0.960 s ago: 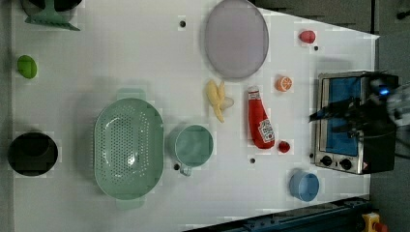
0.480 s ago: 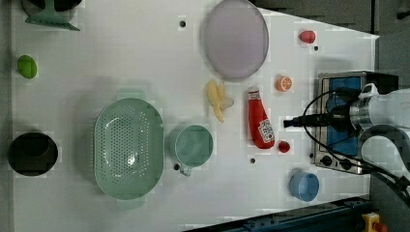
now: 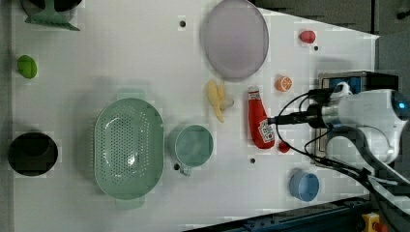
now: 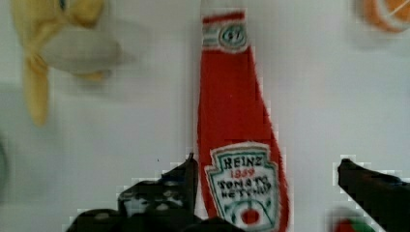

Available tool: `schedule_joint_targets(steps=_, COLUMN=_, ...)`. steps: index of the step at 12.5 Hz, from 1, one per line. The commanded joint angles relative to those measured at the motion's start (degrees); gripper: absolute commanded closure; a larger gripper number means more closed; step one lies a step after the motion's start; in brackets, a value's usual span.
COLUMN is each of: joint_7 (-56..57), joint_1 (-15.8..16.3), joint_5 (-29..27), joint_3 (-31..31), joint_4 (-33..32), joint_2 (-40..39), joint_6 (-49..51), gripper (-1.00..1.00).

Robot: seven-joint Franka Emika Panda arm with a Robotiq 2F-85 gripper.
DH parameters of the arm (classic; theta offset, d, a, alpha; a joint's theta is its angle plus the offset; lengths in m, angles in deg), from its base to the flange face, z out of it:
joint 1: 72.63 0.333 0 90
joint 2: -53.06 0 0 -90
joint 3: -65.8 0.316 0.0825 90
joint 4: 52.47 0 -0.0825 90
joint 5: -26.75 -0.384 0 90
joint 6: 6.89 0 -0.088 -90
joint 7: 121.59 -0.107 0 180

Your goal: Pick Ketchup from the table and place it in strainer.

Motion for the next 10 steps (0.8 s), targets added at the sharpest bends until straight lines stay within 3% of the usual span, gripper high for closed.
schedule_joint_targets(steps=1, joint_7=3.2, joint_1=0.4, joint_5=0.6, joint_3=0.6, joint_4=-0.4, joint_2=-4.6, joint_6=-3.8, gripper=-1.0)
schedule_joint_targets(steps=5, joint_7=3.2, joint_1=0.6, joint_5=0.6, joint_3=0.5, joint_4=-0.7, joint_2=-8.9, joint_6=-8.3, gripper=-0.93)
schedule_joint_targets(steps=8, joint_7=3.2, joint_1=0.5, joint_5=0.6, joint_3=0.3, joint_4=-0.7, joint_2=-9.7, joint_6=-10.3, gripper=-0.24)
schedule_joint_targets(steps=10, joint_7=3.2, joint_1=0.4, joint_5=0.5, joint_3=0.1, joint_4=-0.3, joint_2=-9.0, joint_6=-10.3, gripper=-0.24)
